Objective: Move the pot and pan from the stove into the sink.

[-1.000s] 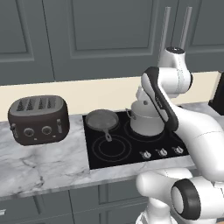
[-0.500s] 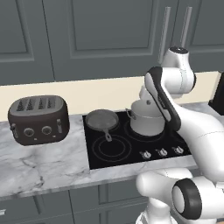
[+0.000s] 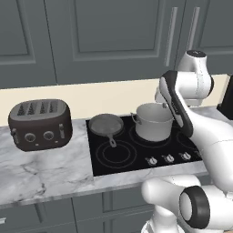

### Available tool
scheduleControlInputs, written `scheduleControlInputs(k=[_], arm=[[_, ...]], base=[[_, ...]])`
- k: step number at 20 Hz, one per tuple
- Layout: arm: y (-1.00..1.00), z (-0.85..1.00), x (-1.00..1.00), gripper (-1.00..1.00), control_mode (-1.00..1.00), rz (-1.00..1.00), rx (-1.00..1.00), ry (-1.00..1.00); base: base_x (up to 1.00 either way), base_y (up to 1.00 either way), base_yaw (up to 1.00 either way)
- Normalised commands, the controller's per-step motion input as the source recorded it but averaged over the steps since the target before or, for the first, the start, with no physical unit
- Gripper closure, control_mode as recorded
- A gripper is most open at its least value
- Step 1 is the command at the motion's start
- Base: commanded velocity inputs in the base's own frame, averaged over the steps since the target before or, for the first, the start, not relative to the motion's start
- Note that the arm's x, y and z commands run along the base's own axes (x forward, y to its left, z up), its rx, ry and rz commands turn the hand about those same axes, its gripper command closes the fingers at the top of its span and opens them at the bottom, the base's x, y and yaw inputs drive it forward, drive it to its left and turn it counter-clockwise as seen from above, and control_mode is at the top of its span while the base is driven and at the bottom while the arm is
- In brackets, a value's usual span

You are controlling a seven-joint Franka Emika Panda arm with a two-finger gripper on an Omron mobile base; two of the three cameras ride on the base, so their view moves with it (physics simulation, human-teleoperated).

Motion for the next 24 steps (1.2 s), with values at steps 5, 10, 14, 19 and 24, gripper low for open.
scheduleControlInputs(k=[5, 10, 14, 19, 24], arm=[[-0.05, 0.0, 0.0, -1.0, -1.0, -0.09, 0.0, -0.01], [0.0, -0.1, 0.0, -1.0, -1.0, 0.0, 0.0, 0.0], [-0.01, -0.36, -0.02, -1.0, -1.0, 0.0, 0.0, 0.0], [-0.04, -0.34, -0.01, -1.0, -1.0, 0.0, 0.0, -0.04], [-0.06, -0.29, 0.05, -1.0, -1.0, 0.0, 0.0, -0.07]], base=[[0.0, 0.0, 0.0], [0.0, 0.0, 0.0], [0.0, 0.0, 0.0], [0.0, 0.0, 0.0], [0.0, 0.0, 0.0]])
